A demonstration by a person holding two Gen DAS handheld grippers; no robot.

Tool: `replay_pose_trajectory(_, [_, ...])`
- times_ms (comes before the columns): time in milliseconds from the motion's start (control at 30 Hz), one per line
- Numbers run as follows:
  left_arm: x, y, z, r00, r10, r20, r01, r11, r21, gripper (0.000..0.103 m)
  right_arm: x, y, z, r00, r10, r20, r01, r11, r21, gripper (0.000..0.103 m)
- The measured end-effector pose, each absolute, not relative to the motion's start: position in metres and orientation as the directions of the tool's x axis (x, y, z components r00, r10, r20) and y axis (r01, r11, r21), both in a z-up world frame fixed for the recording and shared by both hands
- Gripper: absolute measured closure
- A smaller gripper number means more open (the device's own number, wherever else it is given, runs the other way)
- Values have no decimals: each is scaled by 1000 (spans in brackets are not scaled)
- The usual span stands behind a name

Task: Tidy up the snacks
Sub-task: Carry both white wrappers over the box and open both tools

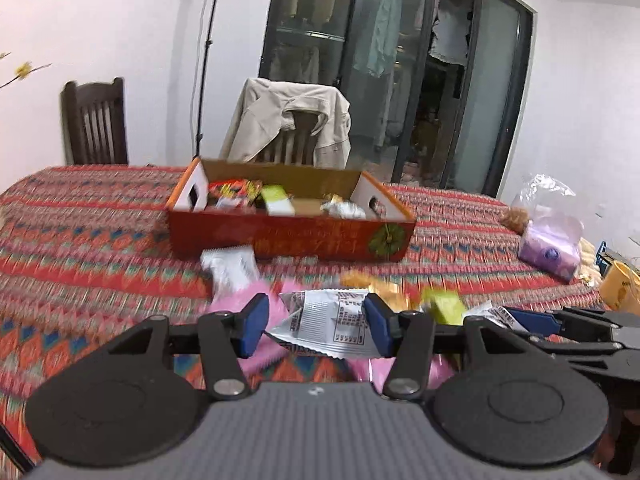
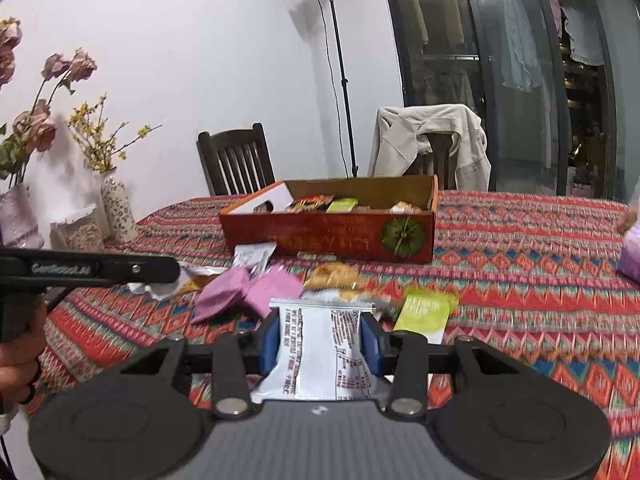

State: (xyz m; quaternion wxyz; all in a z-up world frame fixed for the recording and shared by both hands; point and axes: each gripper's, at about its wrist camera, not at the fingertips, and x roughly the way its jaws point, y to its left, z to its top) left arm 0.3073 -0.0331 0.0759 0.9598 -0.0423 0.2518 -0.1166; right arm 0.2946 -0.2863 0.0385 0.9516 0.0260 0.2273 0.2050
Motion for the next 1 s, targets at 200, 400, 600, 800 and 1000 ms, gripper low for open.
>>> replay_pose_trajectory(200, [409,-47,109,856,-278,-436,253,961,-116,49,368,-290,70,827,408,-387,-404,910,96,62])
replay_pose_trajectory(400, [510,-64,110,839,-252,-482,218,968,-125,49,482,-284,90,812,411,-416,-410,907,95,62])
replay_pose_trajectory(600, [610,-77,92,792,-219,-570,168,976,-141,49,596,-266,81,790,348,-504,-371,927,58,61])
replay_pose_trajectory(800, [685,-87,61,733,-199,-650,131,980,-152,49,666,-245,61,769,263,-582,-350,936,-40,61])
replay_pose_trajectory(1000, [720,-83,35,697,-227,-681,130,973,-192,38,712,-243,47,755,234,-613,-321,947,-34,52])
